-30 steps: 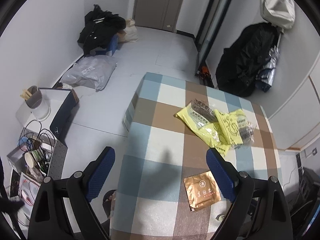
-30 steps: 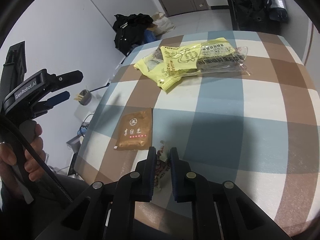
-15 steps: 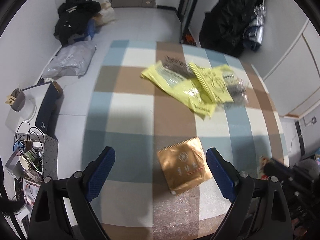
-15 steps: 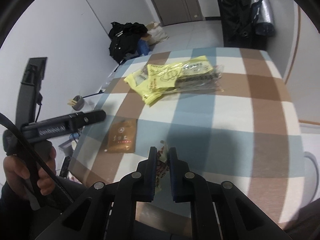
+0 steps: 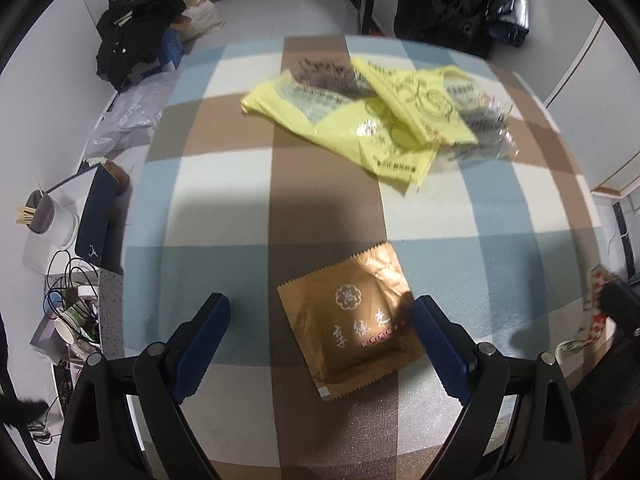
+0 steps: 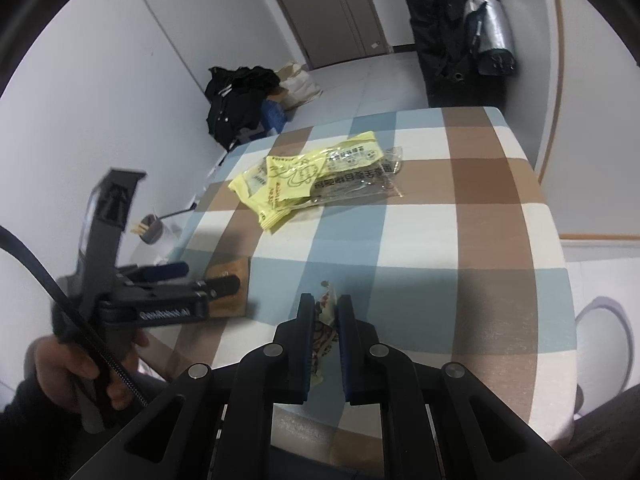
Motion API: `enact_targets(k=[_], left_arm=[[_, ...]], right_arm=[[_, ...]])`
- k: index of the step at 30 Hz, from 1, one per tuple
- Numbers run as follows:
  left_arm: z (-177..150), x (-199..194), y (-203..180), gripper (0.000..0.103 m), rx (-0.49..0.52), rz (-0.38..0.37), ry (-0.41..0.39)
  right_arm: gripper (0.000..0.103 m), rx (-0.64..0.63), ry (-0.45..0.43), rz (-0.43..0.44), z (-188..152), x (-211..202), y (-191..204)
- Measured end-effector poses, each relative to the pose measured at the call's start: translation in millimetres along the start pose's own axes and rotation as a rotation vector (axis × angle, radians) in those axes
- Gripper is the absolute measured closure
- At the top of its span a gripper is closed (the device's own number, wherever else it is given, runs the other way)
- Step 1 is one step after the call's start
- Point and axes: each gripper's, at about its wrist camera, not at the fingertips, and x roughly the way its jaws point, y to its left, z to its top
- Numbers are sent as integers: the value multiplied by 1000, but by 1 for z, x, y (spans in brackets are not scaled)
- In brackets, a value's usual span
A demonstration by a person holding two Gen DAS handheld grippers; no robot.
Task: Collect trash
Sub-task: 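Grasp the brown packet with the left gripper while the right holds the wrapper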
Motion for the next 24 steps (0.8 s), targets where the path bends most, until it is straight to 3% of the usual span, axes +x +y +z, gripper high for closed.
enact_targets(k=[13,16,18,20,24], left_arm=[[0,-4,-21,14,53,10,-32],[-1,-8,-25,27,69,-2,-40],[-1,-9,-28,46,85,-11,-53],[-4,-12,-35,53,102,-10,-67],[-5,-11,-32,58,92,-17,-74]], right_arm=[[92,46,-24,11,-3,-9,-20],[92,50,-32,10,-3,-11,-23],[92,61,-30,18,-4,-11,-25],[92,75,-29,24,-5,-11,-28],[92,90,-35,28,-6,-14,-32]])
